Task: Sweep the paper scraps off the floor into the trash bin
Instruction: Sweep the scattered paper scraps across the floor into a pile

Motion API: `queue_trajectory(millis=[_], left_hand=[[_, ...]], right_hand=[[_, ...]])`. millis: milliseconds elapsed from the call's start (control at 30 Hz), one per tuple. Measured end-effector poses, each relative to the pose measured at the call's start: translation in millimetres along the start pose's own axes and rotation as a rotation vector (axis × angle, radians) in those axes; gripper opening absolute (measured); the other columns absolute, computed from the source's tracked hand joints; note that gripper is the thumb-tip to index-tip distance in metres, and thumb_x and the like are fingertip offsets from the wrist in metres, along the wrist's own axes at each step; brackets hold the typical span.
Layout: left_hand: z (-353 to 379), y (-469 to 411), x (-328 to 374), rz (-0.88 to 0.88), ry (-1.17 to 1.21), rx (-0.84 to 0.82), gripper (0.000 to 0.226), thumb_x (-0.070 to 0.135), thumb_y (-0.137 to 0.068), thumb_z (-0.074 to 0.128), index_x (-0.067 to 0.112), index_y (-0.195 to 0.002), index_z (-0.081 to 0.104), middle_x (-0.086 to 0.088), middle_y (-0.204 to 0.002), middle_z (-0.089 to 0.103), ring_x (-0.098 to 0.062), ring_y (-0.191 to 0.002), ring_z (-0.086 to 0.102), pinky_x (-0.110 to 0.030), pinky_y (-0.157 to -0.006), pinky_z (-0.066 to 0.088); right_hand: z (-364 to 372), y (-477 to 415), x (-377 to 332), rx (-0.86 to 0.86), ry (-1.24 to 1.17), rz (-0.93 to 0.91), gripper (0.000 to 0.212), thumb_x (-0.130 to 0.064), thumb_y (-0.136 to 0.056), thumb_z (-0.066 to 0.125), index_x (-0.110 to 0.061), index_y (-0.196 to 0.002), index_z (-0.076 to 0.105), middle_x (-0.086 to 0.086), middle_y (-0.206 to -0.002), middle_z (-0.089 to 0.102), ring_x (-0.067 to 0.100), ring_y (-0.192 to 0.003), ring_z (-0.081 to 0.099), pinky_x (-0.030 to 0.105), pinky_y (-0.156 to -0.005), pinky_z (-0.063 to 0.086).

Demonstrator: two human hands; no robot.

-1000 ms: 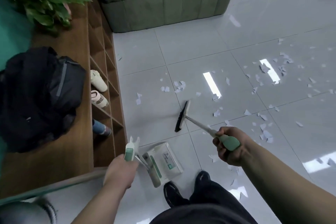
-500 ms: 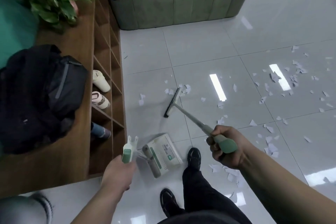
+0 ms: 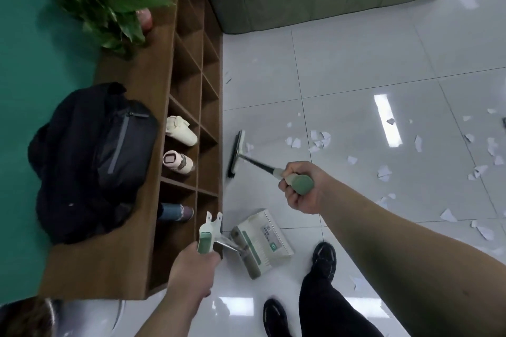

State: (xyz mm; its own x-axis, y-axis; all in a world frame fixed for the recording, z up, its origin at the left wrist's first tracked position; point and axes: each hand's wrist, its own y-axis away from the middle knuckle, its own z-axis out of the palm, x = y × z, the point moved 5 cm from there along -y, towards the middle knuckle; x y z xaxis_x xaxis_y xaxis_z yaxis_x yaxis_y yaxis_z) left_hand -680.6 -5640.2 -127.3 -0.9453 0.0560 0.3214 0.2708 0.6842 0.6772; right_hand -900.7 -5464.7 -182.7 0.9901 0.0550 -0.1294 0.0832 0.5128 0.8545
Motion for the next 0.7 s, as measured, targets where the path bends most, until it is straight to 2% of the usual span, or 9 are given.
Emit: queue_trajectory(millis=[67, 200, 333, 467, 567, 700], left_hand=[[3, 0, 15, -0.015, -0.003, 0.027, 0.011, 0.01, -0.084, 0.054, 0.01, -0.089, 0.064, -0.009, -0.065, 0.053, -0.022, -0.053, 0.046, -0.029, -0.049, 0.041], [12, 2, 41, -0.007, -0.032, 0.078, 0.007, 0.012, -0.093, 0.056, 0.011, -0.095, 0.063, -0.011, -0.073, 0.057, -0.021, -0.057, 0.053, -0.029, -0.05, 0.045], [23, 3, 67, 0.001, -0.009, 0.081, 0.012, 0.013, -0.089, 0.055, 0.015, -0.094, 0.065, -0.011, -0.071, 0.056, -0.026, -0.058, 0.053, -0.028, -0.049, 0.044], [32, 12, 103, 0.12, -0.054, 0.063, 0.013, 0.012, -0.086, 0.053, 0.015, -0.089, 0.065, -0.012, -0.067, 0.059, -0.029, -0.056, 0.054, -0.026, -0.046, 0.043], [40, 21, 126, 0.182, -0.047, 0.031, 0.014, 0.009, -0.085, 0.051, 0.011, -0.087, 0.065, -0.009, -0.062, 0.052, -0.024, -0.053, 0.048, -0.027, -0.045, 0.04], [54, 30, 157, 0.262, -0.068, -0.001, 0.009, 0.008, -0.081, 0.051, 0.01, -0.079, 0.06, -0.007, -0.059, 0.049, -0.023, -0.05, 0.044, -0.029, -0.047, 0.039]], right_hand=[[-15, 5, -8, 0.006, -0.048, 0.016, 0.005, -0.01, -0.082, 0.052, -0.015, -0.084, 0.051, -0.001, -0.063, 0.049, 0.01, -0.04, 0.044, 0.014, -0.039, 0.034], [-56, 29, -13, 0.064, -0.092, 0.008, 0.013, -0.007, -0.08, 0.052, -0.013, -0.091, 0.048, 0.001, -0.06, 0.046, 0.011, -0.038, 0.041, 0.014, -0.038, 0.034], [-105, 59, -17, 0.18, -0.078, 0.009, 0.033, -0.005, -0.058, 0.06, -0.01, -0.089, 0.05, 0.003, -0.061, 0.052, 0.013, -0.038, 0.044, 0.015, -0.037, 0.039], [-146, 94, -24, 0.235, -0.178, -0.049, 0.016, -0.006, -0.072, 0.055, -0.009, -0.088, 0.053, 0.004, -0.065, 0.053, 0.014, -0.036, 0.045, 0.015, -0.036, 0.038], [-173, 117, -14, 0.24, -0.289, -0.049, 0.016, -0.006, -0.068, 0.056, -0.01, -0.084, 0.052, 0.002, -0.065, 0.051, 0.014, -0.035, 0.045, 0.015, -0.034, 0.038], [-209, 152, 12, 0.248, -0.487, -0.064, 0.005, -0.008, -0.071, 0.056, -0.007, -0.075, 0.053, 0.002, -0.058, 0.054, 0.014, -0.031, 0.046, 0.015, -0.03, 0.038]])
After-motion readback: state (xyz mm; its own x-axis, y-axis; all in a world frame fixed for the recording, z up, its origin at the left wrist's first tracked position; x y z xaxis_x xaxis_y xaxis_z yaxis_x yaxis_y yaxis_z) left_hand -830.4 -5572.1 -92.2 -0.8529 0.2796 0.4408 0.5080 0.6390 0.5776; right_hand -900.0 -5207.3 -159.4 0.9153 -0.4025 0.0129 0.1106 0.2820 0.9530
